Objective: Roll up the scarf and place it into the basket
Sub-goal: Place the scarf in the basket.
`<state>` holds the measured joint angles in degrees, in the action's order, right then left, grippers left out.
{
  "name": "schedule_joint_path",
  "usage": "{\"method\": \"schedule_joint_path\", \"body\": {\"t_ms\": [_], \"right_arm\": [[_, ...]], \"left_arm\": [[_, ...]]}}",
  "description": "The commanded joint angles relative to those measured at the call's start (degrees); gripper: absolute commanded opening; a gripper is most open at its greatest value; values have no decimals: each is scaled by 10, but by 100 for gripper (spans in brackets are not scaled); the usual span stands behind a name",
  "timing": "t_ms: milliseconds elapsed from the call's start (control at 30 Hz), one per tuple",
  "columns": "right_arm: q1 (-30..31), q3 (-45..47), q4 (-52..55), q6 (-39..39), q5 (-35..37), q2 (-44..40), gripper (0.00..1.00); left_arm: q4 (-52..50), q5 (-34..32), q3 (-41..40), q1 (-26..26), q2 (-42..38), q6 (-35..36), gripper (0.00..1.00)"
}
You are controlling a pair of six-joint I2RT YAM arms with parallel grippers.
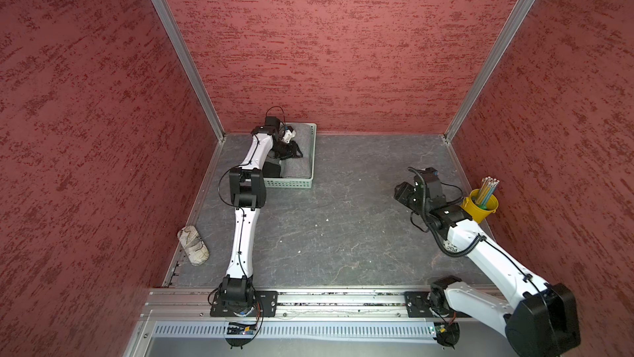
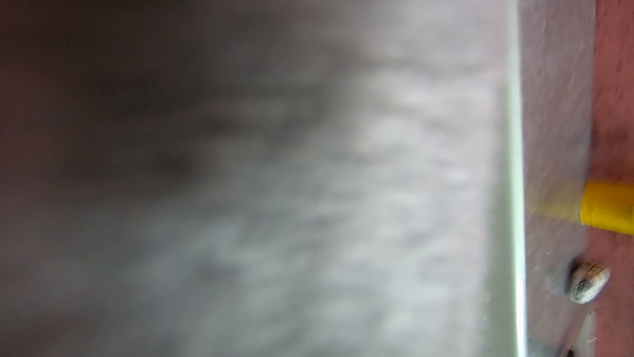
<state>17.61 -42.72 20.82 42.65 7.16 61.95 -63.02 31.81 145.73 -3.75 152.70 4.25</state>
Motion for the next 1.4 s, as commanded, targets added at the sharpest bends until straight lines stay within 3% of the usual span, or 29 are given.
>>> {"method": "schedule_joint_path", "body": {"t_ms": [0,167,267,667,833,1100,1200,1267,1367], "right_arm": [[-2,-18,-17,5,1,2,61],[-2,-20,-20,-1,6,-6,62],[-2,-21,-23,-5,6,-10,63],[-2,-6,-28,-14,2,-32,64],[-2,6,-11,-24,42,-70,70],[-3,26,4,-53,109,-112,81],[-3,38,4,-63,131,-124,88],[-3,48,0,-70,146,-132,99],[-3,63,-10,-83,175,-139,99]], "left_arm": [[-15,-13,1,-8,14,-8,65],[3,-14,2,-7,-29,-32,91],[16,-27,0,0,-66,-65,100],[124,-37,-109,10,-163,-167,100],[213,-74,-264,-3,-287,-179,100],[331,-133,-571,2,-563,-203,99],[360,-179,-685,3,-671,-208,99],[379,-212,-761,4,-747,-208,99],[433,-268,-877,0,-858,-204,99]]}}
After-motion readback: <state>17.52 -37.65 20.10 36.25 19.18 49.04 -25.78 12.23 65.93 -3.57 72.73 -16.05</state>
